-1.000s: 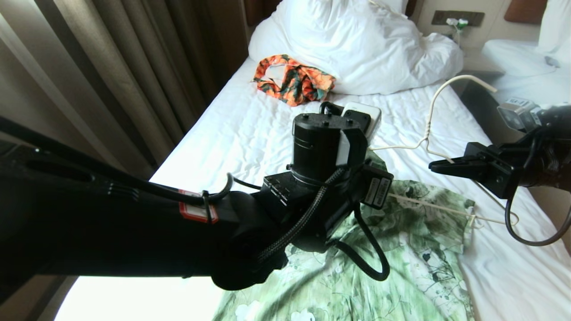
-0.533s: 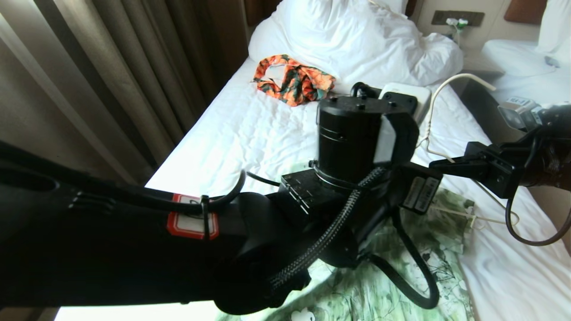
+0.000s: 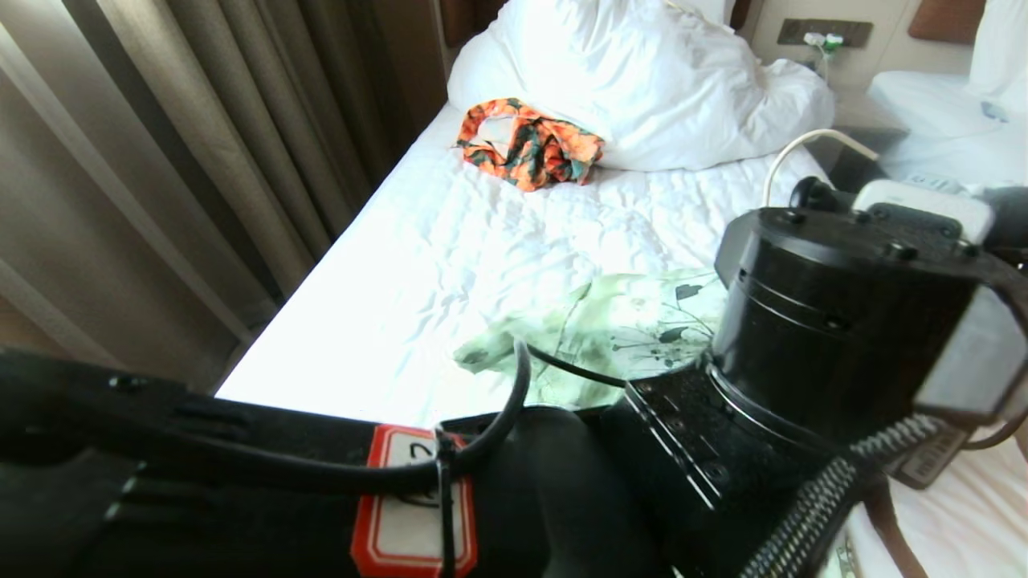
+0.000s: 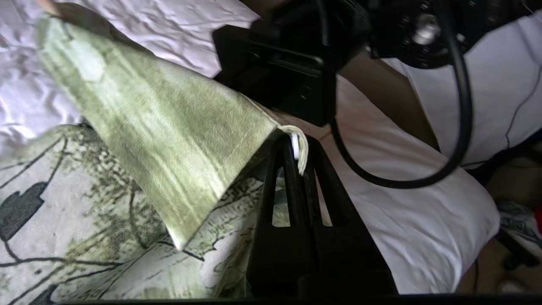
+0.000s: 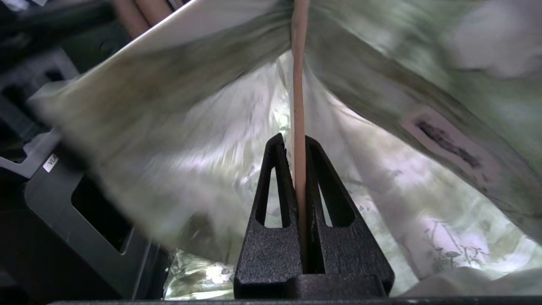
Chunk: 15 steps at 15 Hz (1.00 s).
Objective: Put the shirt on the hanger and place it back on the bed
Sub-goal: Hook the other side of the shirt onto the hanger
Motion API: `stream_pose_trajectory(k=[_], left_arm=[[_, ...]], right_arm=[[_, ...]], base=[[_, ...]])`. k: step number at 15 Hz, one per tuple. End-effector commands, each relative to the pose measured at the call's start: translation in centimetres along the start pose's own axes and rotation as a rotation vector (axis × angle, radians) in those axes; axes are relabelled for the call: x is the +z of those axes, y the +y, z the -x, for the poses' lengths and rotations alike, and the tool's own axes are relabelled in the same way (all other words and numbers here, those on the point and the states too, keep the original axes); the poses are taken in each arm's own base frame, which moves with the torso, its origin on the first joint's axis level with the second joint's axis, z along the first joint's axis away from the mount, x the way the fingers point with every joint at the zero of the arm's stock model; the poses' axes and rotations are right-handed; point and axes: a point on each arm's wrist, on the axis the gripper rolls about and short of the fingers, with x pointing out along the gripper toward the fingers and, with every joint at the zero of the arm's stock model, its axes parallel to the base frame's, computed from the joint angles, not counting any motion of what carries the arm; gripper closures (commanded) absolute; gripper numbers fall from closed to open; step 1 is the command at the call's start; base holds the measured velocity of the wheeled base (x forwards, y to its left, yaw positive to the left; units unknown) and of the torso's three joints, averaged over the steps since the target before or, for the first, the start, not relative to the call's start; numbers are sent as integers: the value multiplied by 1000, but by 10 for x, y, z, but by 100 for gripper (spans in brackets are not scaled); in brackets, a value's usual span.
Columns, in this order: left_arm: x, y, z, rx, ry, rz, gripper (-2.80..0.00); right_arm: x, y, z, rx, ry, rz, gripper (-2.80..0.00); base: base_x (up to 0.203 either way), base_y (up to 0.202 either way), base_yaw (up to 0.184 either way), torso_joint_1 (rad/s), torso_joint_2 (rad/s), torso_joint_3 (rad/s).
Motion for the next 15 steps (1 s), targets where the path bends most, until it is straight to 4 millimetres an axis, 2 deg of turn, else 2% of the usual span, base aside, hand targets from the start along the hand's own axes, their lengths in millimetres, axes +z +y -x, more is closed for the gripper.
stream_pose_trajectory(k=[1,7,8,12,15], left_arm=[[-8,-11,-3,-21,21,-10,0],[-11,-12,-3,-17,33,-16,0],[-11,-11,-2,-16,32,-15,-280],[-10,-9,5,-19,40,-19,-280],[-28,-5,21,-28,105,-46,-280]], right_arm=[[3,3,-6,26,-2,14,0],[7,10,-13,48,-2,23,0],[8,11,-12,48,-2,27,0],[8,10,-12,48,-2,28,0],[9,10,-12,47,-2,32,0]], base=[[0,0,0,0,0,0],[0,0,0,0,0,0],[0,0,0,0,0,0],[0,0,0,0,0,0],[0,0,0,0,0,0]])
